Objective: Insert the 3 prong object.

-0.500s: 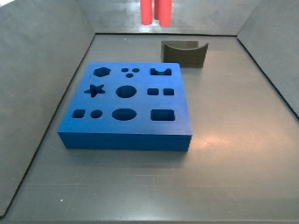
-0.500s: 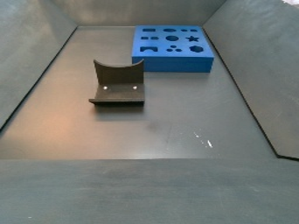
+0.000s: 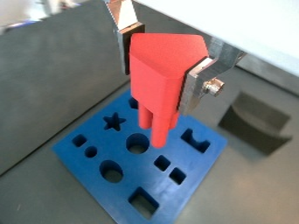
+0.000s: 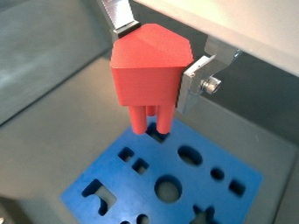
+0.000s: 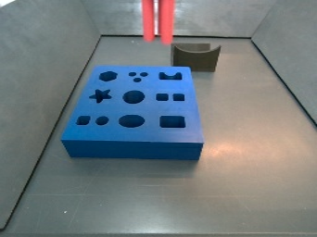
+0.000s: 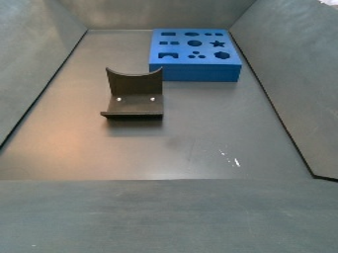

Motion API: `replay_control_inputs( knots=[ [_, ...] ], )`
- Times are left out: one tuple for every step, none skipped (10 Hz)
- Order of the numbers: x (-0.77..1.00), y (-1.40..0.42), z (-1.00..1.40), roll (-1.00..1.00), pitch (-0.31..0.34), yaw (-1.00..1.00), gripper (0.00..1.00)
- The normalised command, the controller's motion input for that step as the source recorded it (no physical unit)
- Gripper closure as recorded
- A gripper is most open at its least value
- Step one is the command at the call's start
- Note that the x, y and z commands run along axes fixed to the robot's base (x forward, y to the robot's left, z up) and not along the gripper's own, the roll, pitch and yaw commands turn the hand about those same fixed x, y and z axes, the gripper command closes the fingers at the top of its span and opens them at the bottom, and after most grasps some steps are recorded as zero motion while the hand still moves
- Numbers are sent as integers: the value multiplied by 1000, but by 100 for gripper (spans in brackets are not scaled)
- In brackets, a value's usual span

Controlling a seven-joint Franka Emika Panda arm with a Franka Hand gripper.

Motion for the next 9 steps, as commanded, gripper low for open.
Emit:
replay_control_inputs(
  knots=[
    [-334, 194, -937, 0, -74, -854, 100],
    [-257, 80, -809, 0, -113, -957, 100],
    [-157, 26, -680, 0, -93, -1000, 100],
    [-91, 149, -494, 0, -139, -891, 100],
    [-26, 463, -457, 0, -61, -577, 100],
    [-20, 600, -463, 7, -14, -434, 100],
    [-3, 640, -417, 37, 0, -380, 100],
    [-34, 469, -229, 9, 0, -549, 100],
    [-31, 171, -126, 0, 0, -837, 100]
  ],
)
